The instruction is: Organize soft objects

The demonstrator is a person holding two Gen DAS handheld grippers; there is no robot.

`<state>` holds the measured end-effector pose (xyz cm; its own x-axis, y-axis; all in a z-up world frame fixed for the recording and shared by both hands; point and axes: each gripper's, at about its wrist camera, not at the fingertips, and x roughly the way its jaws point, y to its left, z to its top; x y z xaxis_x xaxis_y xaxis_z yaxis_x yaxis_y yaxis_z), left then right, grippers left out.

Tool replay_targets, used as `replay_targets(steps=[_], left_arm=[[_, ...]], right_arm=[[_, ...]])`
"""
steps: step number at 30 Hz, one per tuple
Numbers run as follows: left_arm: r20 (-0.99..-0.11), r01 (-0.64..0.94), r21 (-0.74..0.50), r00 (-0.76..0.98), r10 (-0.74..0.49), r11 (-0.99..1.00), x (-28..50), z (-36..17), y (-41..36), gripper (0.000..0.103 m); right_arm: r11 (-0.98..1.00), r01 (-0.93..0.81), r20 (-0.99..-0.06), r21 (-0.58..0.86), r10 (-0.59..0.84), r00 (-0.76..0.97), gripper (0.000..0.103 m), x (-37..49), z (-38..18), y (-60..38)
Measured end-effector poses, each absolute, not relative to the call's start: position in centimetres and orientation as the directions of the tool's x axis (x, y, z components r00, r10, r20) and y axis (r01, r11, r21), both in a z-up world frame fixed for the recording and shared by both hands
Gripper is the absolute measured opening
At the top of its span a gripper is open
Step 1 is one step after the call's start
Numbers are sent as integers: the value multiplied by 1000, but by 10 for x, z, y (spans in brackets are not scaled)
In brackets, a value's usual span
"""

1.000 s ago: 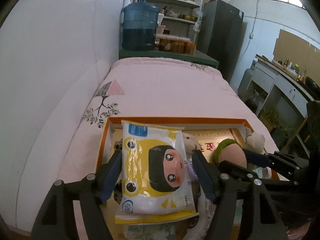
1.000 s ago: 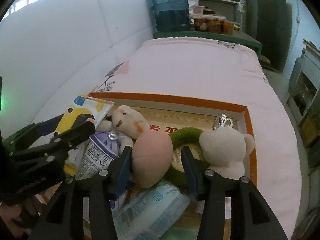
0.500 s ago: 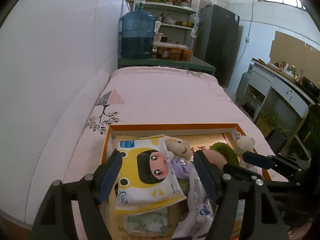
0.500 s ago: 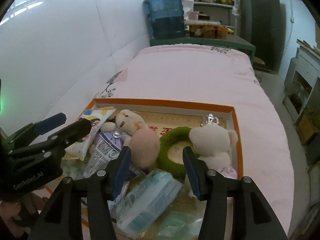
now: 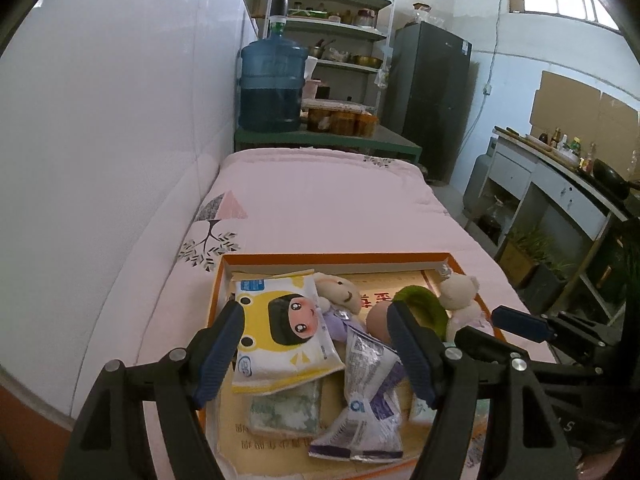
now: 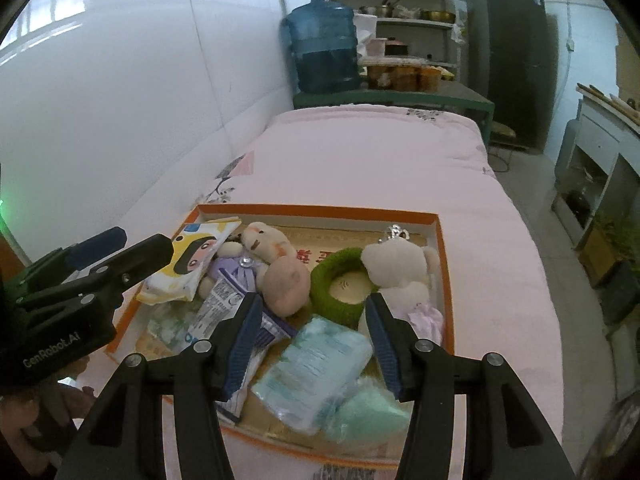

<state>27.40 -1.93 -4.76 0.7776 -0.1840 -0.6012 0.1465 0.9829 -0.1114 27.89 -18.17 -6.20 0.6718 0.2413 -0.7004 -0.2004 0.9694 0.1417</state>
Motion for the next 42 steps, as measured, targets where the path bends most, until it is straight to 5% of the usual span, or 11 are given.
replay_targets(steps=[42], left_arm=[[-565,119,-134,807,-175,984,120,-6,-19,73]], right_arm=[[984,-121,-646,133,178,742,56,126,-19,-180]])
